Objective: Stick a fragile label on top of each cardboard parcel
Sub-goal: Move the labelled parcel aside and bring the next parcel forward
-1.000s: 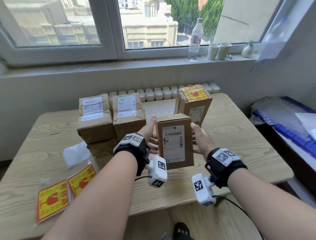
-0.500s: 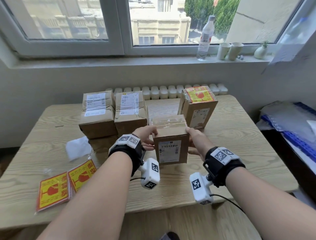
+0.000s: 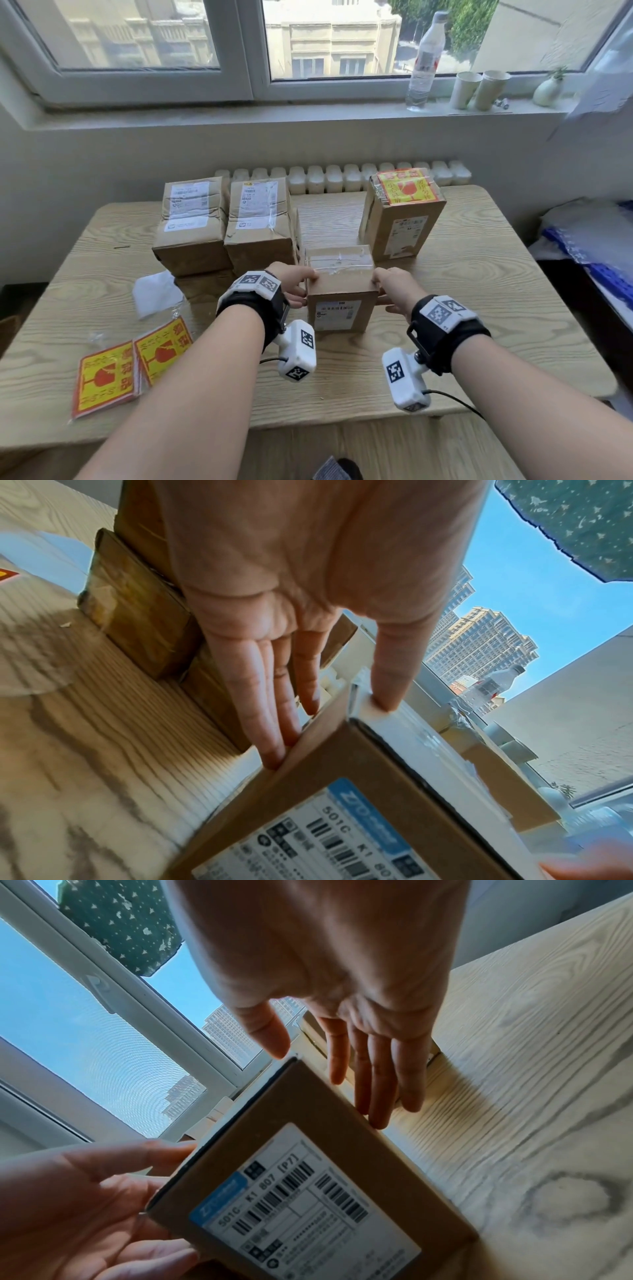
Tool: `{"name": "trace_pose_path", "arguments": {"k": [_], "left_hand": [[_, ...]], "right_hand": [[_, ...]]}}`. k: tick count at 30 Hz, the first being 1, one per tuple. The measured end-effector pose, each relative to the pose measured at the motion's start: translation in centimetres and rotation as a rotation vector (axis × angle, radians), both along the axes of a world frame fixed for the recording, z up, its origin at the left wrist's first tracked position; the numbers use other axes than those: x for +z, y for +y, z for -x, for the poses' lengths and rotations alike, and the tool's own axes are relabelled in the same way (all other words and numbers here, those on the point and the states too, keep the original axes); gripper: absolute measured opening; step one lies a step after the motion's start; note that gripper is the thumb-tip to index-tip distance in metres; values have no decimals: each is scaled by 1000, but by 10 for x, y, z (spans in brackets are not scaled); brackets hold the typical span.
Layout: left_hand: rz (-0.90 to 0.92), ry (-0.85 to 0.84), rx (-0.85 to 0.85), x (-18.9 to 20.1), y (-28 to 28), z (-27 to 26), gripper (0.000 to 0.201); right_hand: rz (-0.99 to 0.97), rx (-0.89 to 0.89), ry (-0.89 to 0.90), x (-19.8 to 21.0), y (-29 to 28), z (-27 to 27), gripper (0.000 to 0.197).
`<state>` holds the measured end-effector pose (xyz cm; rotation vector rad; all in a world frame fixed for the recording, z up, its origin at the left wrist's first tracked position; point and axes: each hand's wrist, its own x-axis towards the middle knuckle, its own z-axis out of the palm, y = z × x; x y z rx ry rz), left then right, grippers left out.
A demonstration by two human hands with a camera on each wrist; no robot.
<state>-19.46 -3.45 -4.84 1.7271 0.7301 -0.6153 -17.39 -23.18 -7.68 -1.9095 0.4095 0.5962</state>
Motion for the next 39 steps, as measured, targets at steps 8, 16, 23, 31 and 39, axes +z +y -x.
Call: {"name": "trace_pose_path", "arguments": {"k": [8,16,23,31,39], "left_hand": [[-85,-84,-1,9,0,-2,35],[-42,-21,43,7,55,29,15],[-33,-33,195,11,131,62,21],[-78,-28,384,-2,246,109,29],[-42,31,411,-47,300,119,30]], "right_hand": [[213,23,-363,19,0,-5,16],[102,110,-606,48,46,4,15],[-78,473,-540,67,155,37,20],[-66,621,-147,23,256,50,18],[172,395,-55,-46,290,37,27]]}}
